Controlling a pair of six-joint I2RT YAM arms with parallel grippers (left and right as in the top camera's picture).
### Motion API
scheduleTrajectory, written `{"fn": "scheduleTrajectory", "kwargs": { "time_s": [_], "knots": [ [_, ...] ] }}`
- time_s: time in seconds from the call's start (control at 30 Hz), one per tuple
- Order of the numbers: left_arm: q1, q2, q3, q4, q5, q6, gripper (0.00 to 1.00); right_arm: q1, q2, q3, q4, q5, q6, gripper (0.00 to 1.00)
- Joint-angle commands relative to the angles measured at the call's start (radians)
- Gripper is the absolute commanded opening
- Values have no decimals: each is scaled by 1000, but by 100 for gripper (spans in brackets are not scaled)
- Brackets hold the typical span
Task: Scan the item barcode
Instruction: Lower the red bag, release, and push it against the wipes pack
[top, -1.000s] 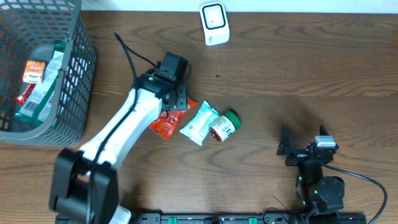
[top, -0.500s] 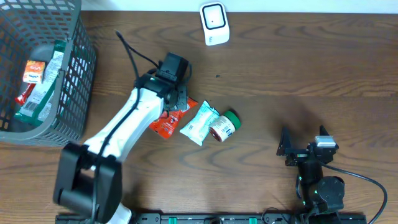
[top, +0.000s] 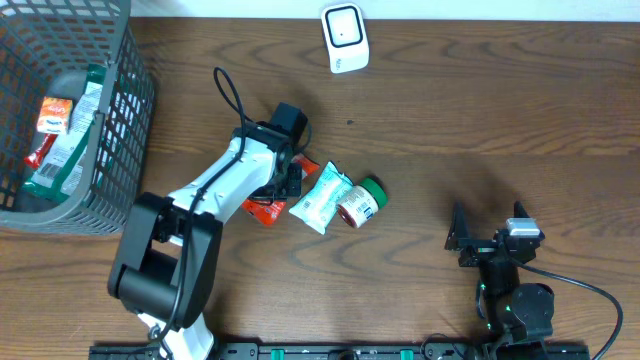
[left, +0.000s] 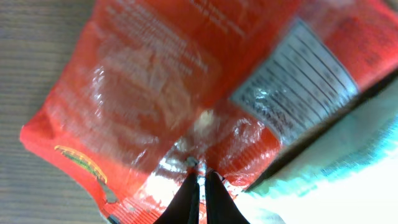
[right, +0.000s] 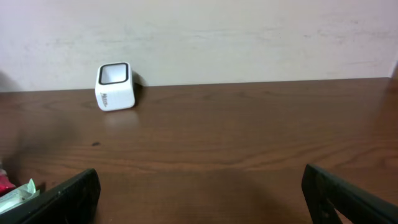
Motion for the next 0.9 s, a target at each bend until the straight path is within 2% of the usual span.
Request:
{"fn": "scheduleTrajectory", "kwargs": {
  "time_s": [0.0,0.1,0.2,0.3,0.37,0.63,0.7,0.77,0.87],
  "knots": [
    [-2,-131,27,12,8,12,7,-12,-5,-1,-3,12,-4,99],
    [-2,-223,27,67,-29,12,9,-12,-5,-1,-3,12,-4,99],
    [-1,-275,27,92,-164,27,11,-12,-5,-1,-3,12,-4,99],
    [1,-267,24,111,-304,27,11,-12,-5,-1,-3,12,-4,99],
    [8,-246,19,138,-334,28,11,-12,-5,-1,-3,12,-4,99],
    [104,-119,16,211,-317,76,10,-12,-5,-1,-3,12,-4,99],
    [135,-94,16,212,-255,76,10,-12,-5,-1,-3,12,-4,99],
    [174,-49,16,212,-98,119,10,-12,-5,-1,-3,12,-4,99],
    [191,0,16,211,5,152,10,-12,-5,-1,-3,12,-4,99]
  ]
}}
